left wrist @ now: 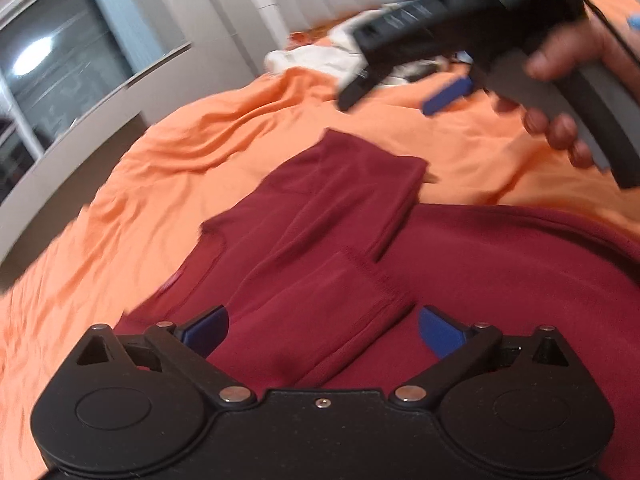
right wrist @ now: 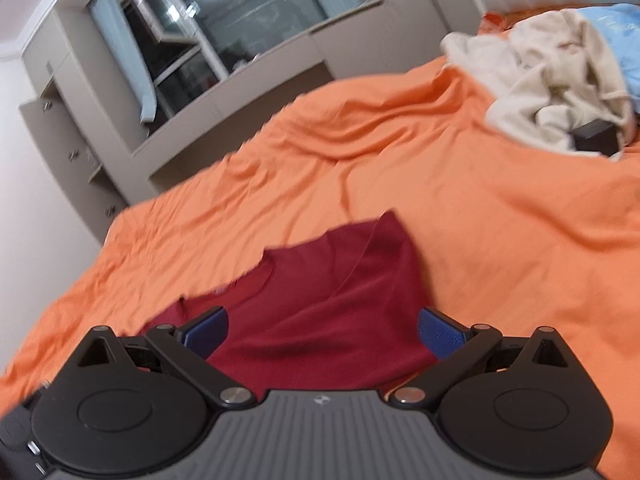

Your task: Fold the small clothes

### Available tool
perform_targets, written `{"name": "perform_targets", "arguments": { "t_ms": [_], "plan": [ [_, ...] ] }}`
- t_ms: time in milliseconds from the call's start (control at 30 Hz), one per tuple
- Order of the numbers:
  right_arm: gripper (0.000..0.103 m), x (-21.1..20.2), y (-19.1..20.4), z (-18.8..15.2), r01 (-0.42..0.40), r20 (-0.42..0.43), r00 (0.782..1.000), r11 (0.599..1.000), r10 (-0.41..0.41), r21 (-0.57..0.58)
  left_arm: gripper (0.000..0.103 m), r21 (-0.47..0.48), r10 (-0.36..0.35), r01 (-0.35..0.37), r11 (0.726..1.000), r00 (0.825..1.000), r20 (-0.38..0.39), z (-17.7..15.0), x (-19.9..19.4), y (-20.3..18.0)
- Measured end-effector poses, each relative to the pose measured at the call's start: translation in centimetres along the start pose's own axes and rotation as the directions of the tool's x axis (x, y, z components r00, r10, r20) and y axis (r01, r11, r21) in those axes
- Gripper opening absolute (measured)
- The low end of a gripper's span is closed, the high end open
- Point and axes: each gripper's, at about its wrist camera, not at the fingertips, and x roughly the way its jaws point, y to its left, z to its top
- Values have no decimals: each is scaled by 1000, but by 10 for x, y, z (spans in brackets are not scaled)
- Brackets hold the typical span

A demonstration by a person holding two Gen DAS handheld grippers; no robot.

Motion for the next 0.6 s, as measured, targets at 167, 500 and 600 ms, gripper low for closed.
{"name": "perform_targets", "arguments": {
  "t_ms": [167, 500, 600],
  "plan": [
    [103, 16, 18, -14, -11, -54, 999, 995, 6, -100, 102, -193, 48, -50, 980, 999, -14, -25, -29, 46],
    [99, 30, 64, -25, -176, -166, 977, 947, 135, -267, 102, -628, 216, -243, 739, 969, -121, -121, -53, 187],
    [99, 48, 80, -16, -235, -197, 963, 932, 185, -275, 102, -702, 202, -239, 671, 970, -138, -145, -49, 219]
  ]
}}
